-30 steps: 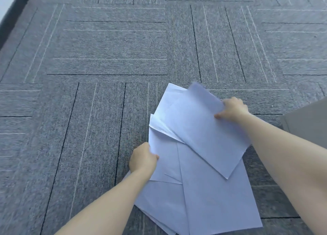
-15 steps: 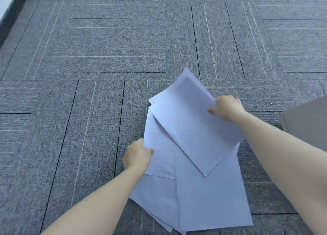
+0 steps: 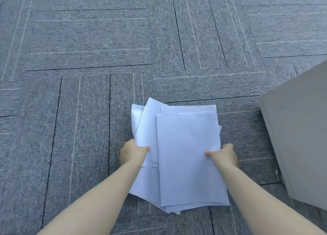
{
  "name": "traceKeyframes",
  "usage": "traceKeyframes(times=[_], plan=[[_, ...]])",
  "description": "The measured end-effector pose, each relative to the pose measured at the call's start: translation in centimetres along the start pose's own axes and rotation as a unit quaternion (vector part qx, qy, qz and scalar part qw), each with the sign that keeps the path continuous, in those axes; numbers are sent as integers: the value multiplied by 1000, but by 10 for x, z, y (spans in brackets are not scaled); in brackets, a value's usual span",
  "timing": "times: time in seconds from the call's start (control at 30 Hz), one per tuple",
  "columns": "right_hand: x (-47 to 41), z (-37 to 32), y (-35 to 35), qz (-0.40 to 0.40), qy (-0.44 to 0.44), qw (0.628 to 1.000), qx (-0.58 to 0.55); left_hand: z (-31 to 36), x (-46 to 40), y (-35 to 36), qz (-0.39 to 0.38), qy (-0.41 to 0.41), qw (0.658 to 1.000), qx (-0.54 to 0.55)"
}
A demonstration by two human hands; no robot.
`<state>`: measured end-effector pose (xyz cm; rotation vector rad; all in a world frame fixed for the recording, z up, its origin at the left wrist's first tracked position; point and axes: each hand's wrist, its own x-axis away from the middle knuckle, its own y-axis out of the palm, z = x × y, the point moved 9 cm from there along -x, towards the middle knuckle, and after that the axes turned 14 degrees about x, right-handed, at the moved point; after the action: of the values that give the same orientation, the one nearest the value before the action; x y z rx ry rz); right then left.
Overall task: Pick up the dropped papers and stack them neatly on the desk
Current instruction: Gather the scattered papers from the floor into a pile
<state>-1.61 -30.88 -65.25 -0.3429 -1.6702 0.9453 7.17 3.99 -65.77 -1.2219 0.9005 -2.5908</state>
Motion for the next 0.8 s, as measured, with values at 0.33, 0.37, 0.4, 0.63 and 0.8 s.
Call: traceKeyframes(times=[0.33, 0.37, 0.4, 0.63, 0.8], plan=[[13, -27, -13, -145, -141, 939, -280, 15, 0, -3, -204, -14, 940, 273], [18, -35, -26, -151, -157, 933, -287, 26, 8, -11, -219, -13, 932, 288], [25, -43, -44, -150, -178, 928, -290, 39, 19, -22, -235, -7, 925, 300], [165, -107, -252, -82, -367, 906, -195, 182, 153, -147, -298, 85, 914, 261], [300, -126, -412, -51, -415, 897, -145, 319, 278, -245, -305, 155, 898, 276]])
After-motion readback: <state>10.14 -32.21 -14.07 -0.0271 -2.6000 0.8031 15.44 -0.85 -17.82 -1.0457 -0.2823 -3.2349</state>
